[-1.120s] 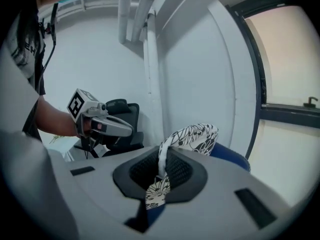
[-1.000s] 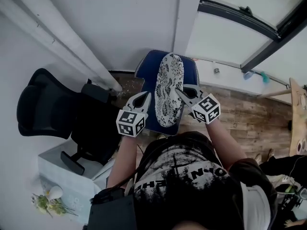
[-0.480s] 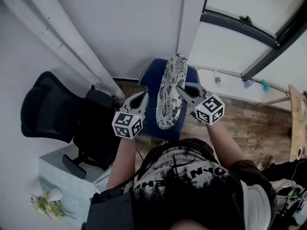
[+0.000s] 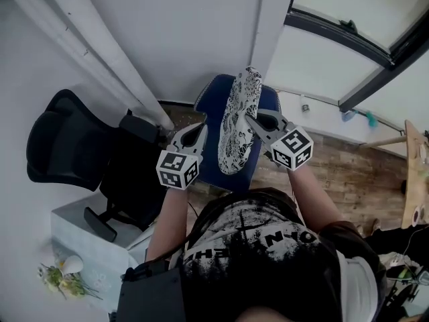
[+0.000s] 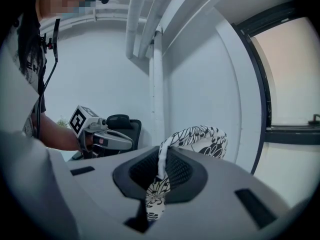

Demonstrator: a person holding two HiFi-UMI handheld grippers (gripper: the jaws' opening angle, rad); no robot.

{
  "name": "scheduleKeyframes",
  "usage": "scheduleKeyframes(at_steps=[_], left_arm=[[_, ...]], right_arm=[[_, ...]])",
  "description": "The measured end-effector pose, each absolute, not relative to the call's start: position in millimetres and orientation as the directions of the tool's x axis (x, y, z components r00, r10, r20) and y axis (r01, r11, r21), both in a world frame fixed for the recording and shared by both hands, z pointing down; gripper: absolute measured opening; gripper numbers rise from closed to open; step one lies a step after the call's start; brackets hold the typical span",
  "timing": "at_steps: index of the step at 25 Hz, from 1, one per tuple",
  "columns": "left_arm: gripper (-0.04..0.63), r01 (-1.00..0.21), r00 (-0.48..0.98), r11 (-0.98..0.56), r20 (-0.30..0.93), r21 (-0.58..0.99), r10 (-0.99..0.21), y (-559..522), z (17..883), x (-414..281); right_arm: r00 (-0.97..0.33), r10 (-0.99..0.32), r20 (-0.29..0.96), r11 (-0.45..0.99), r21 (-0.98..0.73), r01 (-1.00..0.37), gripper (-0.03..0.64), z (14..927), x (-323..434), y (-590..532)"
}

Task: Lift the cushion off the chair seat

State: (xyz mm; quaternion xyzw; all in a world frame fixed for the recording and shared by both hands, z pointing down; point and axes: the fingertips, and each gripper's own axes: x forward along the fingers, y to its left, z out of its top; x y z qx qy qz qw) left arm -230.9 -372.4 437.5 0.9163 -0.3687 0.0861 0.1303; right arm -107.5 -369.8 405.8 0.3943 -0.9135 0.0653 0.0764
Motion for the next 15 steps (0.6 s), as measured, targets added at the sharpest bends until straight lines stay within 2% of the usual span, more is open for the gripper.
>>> scheduleKeyframes(at_steps=[15], left_arm=[[0.014,-0.707,0.706,-0.679,0.262,0.199,-0.659,-364.2,447.4,-228.2]], right_arm=[[-0.691,-0.701,0.178,0.689,-0.082,-0.72,0.032,402.8,-107.6,-361.3]])
